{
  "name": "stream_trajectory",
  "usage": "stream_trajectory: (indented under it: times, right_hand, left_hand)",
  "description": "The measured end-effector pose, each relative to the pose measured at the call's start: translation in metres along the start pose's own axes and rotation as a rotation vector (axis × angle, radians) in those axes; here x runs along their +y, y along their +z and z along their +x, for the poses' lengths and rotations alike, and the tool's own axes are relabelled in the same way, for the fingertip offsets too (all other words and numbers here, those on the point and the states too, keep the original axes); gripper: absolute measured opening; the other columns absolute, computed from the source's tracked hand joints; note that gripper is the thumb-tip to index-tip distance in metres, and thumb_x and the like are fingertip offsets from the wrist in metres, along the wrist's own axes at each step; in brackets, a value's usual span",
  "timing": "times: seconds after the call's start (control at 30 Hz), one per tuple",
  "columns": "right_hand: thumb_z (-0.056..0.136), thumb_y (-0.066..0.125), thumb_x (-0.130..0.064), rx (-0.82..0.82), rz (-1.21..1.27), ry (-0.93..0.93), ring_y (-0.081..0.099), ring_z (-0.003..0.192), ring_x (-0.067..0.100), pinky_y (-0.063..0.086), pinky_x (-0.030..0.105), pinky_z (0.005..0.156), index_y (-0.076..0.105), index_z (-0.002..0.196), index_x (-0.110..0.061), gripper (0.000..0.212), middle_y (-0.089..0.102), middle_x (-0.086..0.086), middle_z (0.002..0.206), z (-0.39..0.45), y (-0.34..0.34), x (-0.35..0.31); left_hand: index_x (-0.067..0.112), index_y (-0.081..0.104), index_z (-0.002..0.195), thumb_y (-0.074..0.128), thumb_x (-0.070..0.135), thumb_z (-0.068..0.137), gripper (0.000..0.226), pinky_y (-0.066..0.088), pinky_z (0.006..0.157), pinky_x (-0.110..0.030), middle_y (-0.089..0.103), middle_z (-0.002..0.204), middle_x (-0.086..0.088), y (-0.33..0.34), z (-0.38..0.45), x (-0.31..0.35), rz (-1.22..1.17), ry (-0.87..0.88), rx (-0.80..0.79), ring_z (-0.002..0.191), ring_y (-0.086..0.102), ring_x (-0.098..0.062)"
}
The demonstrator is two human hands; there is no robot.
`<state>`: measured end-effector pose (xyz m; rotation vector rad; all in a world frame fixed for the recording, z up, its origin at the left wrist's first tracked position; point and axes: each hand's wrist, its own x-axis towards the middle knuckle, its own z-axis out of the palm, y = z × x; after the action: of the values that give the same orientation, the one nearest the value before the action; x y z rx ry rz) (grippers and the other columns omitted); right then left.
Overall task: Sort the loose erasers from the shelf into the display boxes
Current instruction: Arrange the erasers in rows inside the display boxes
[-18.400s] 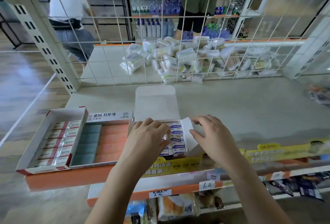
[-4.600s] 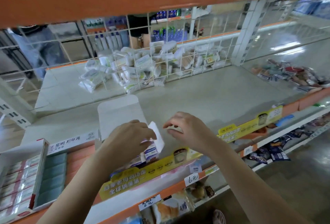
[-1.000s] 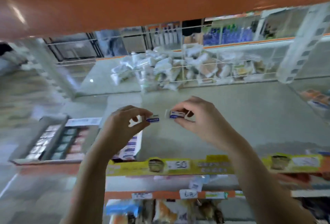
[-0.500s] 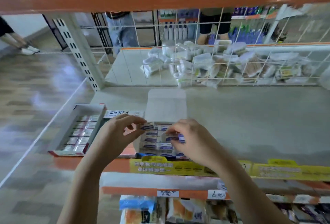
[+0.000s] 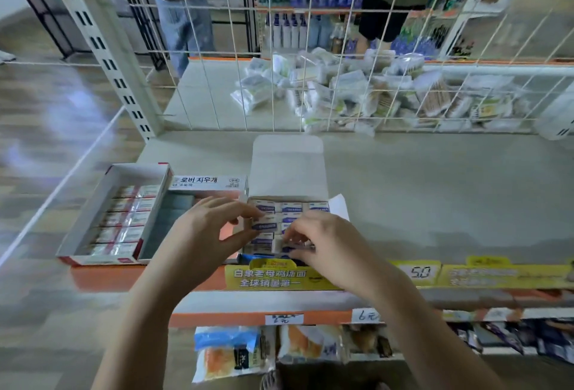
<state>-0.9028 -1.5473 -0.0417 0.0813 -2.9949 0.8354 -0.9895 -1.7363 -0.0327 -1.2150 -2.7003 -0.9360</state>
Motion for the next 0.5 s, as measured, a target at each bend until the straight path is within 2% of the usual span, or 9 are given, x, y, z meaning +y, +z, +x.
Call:
stream_trajectory:
  times: [0.1, 0.27, 0.37, 0.5]
  right_hand:
    - [0.085, 0.066, -0.021, -0.013, 0.024, -0.005, 0.057, 0.09, 0.014, 0.044, 0.023, 0.078, 0.067, 0.102, -0.014, 0.019, 0.062, 0.0, 0.098, 0.0009, -0.0004, 0.0]
    - [0.085, 0.066, -0.02, -0.012, -0.004, -0.005, 0.057, 0.091, 0.016, 0.046, 0.028, 0.079, 0.067, 0.098, -0.013, 0.015, 0.063, 0.001, 0.097, 0.0008, 0.0043, -0.0014]
    - [0.088, 0.06, -0.017, -0.002, -0.053, 0.015, 0.056, 0.09, 0.014, 0.043, 0.023, 0.076, 0.068, 0.094, -0.013, 0.011, 0.062, -0.001, 0.095, -0.0005, 0.0023, 0.002]
    - [0.09, 0.055, -0.012, -0.013, -0.076, 0.035, 0.057, 0.092, 0.013, 0.041, 0.019, 0.076, 0.069, 0.092, -0.017, 0.015, 0.063, -0.003, 0.096, -0.0008, 0.0029, 0.0044]
  left_hand:
    - [0.026, 0.07, 0.101, 0.074, 0.023, 0.076, 0.026, 0.047, 0.069, -0.023, 0.056, 0.091, 0.024, 0.0013, -0.0001, 0.0022, 0.005, -0.001, 0.001, 0.083, 0.056, -0.007]
    - [0.025, 0.07, 0.102, 0.074, 0.024, 0.075, 0.027, 0.041, 0.067, -0.013, 0.058, 0.09, 0.021, 0.0022, -0.0018, 0.0009, 0.024, 0.008, -0.011, 0.08, 0.054, -0.006]
    - [0.024, 0.071, 0.102, 0.075, 0.023, 0.074, 0.028, 0.038, 0.068, -0.01, 0.06, 0.093, 0.018, 0.0039, -0.0038, -0.0026, 0.043, 0.012, -0.029, 0.083, 0.055, -0.008]
    - [0.024, 0.071, 0.102, 0.075, 0.022, 0.074, 0.028, 0.04, 0.07, -0.013, 0.058, 0.093, 0.02, 0.0048, -0.0042, -0.0049, 0.063, 0.011, -0.04, 0.087, 0.055, -0.01]
